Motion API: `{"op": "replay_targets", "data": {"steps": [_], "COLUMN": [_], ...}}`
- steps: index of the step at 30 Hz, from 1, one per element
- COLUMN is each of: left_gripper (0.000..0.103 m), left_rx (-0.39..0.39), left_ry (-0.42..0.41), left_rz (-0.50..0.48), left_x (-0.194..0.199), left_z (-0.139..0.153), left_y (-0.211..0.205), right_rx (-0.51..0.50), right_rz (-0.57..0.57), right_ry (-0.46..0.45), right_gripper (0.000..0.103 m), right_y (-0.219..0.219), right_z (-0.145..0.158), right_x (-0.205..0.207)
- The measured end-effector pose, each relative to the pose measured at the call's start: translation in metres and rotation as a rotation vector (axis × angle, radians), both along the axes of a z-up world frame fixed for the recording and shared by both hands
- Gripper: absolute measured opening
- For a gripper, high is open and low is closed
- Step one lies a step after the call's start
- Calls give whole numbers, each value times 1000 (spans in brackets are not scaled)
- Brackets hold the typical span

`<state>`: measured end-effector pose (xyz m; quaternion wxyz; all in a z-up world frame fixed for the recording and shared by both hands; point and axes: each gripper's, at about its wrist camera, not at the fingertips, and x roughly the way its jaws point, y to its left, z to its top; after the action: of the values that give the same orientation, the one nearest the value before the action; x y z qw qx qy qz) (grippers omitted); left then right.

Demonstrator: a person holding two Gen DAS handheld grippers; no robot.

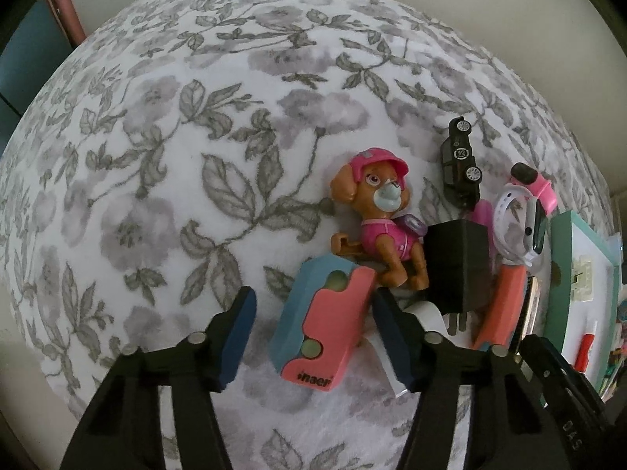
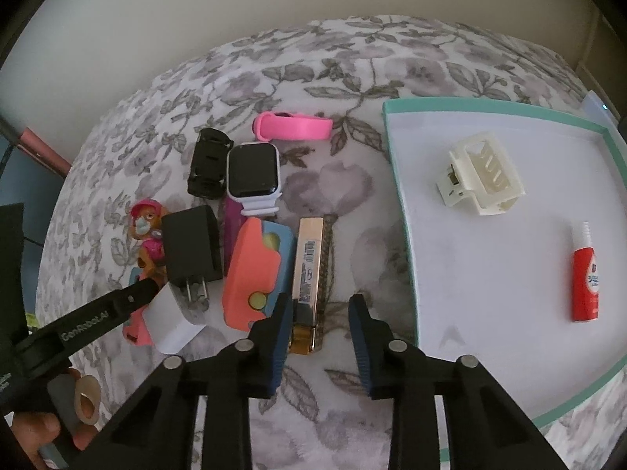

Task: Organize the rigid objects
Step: 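Grasp the pink-blue phone case with the left gripper while the right grasps the gold harmonica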

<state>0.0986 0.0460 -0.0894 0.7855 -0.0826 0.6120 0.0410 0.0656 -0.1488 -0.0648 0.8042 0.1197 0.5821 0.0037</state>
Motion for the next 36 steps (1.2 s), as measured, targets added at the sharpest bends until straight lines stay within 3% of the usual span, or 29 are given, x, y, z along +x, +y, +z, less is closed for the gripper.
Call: {"op": "replay_targets", "data": {"steps": [11,16,36], "left_gripper": [56,56,56], "left_rx": [29,38,74], "left_ry": [34,30,51], "left_rz": [-21,-1,-29], "left_x": [5,-1,5], "left_z": [-8,-6,-14], "left_y": [-11,-1,-3], "right_rx": [-61,-38,-104], "right_rz": [69,47,75], "right_ry": [7,27,36], "right_gripper": [28,27,20], "right_y": [18,10,20], "right_z": [1,-2,-16], "right_x": [5,3,11]}}
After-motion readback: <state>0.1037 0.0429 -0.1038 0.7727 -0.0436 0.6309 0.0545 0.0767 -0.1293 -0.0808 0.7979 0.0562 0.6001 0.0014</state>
